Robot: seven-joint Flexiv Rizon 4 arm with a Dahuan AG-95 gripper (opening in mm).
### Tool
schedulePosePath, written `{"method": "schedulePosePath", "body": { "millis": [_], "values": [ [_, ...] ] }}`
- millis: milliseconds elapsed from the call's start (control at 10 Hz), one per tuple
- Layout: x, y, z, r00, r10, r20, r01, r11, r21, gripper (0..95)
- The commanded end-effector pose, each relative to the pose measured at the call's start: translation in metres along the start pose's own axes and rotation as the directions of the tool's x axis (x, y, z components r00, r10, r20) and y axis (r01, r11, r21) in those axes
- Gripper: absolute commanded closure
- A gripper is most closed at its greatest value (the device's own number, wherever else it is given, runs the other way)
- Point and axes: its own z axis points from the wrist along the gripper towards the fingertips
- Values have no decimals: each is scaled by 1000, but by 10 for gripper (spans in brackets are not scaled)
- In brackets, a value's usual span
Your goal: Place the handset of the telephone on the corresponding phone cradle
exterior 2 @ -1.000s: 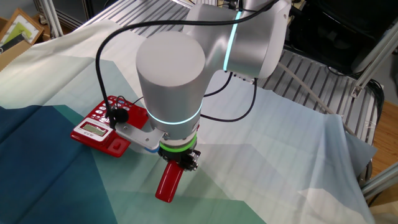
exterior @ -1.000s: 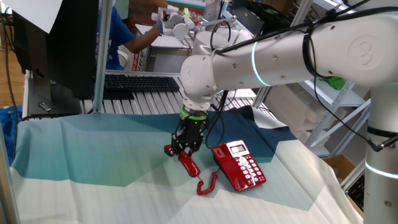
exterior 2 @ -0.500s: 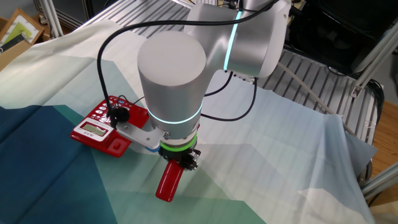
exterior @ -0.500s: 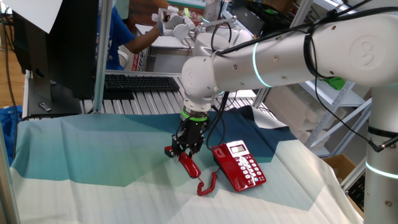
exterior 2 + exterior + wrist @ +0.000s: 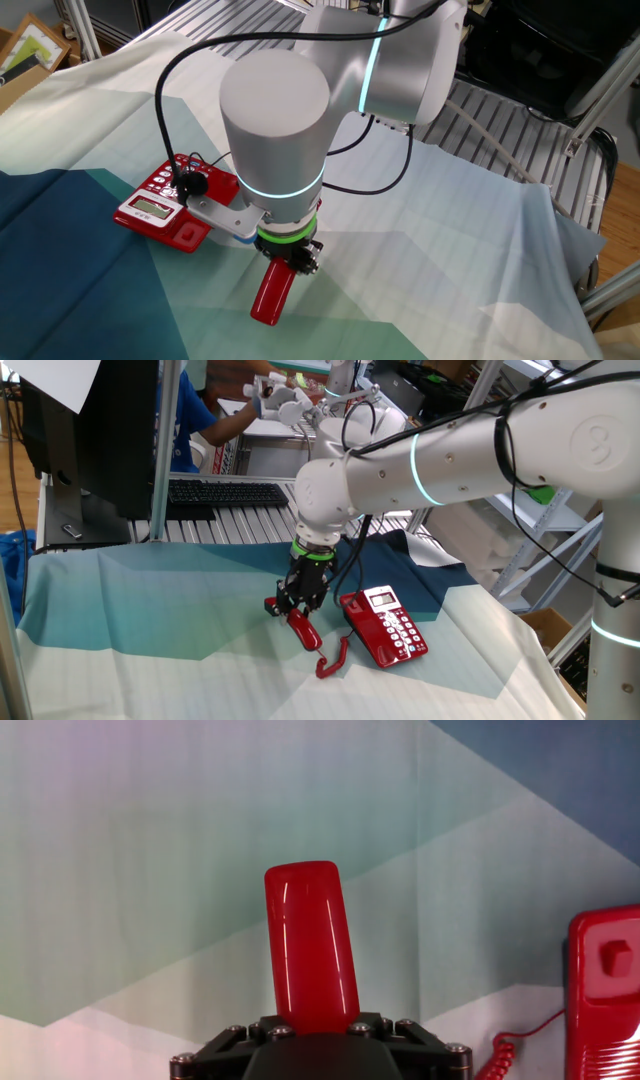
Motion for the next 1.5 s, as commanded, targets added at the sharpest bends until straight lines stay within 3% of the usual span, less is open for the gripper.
{"method": "schedulePosePath", "body": {
  "millis": [100,400,800,1500],
  "values": [
    [1,1,14,1000,1,21,-1,1000,-7,950],
    [-2,2,18,1000,-2,25,3,1000,-7,950],
    [-8,2,36,999,-6,50,7,1000,-17,950],
    [-8,2,36,999,-6,50,7,1000,-17,950]
  ]
}}
